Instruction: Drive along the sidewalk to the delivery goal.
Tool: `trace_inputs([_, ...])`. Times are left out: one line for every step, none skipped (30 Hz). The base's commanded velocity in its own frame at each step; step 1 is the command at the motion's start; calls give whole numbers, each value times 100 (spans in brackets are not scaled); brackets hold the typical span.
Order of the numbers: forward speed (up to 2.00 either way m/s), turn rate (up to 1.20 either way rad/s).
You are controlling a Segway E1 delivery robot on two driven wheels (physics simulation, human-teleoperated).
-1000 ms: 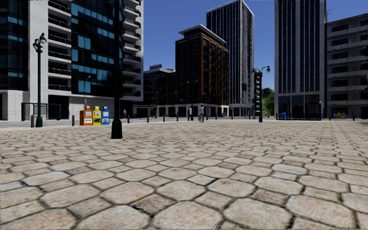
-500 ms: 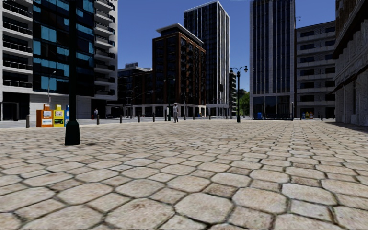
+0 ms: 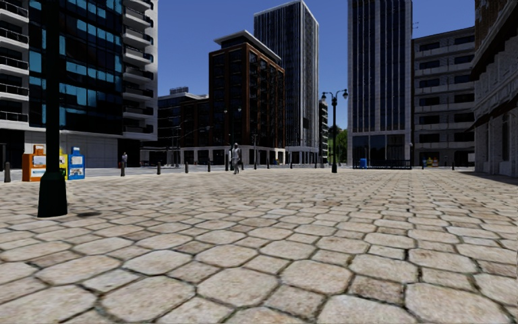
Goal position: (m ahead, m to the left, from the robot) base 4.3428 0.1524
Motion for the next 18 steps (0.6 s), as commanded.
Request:
trace_inputs([200, 0])
trace_inputs([200, 0])
trace_inputs([200, 0])
trace_inputs([200, 0])
trace_inputs([200, 0])
trace_inputs([200, 0])
trace_inputs([200, 0])
trace_inputs([200, 0])
trace_inputs([200, 0])
trace_inputs([200, 0])
trace_inputs([200, 0])
trace_inputs([200, 0])
trace_inputs([200, 0])
trace_inputs([200, 0])
trace_inputs([200, 0])
trace_inputs([200, 0])
trace_inputs([200, 0])
trace_inputs([200, 0])
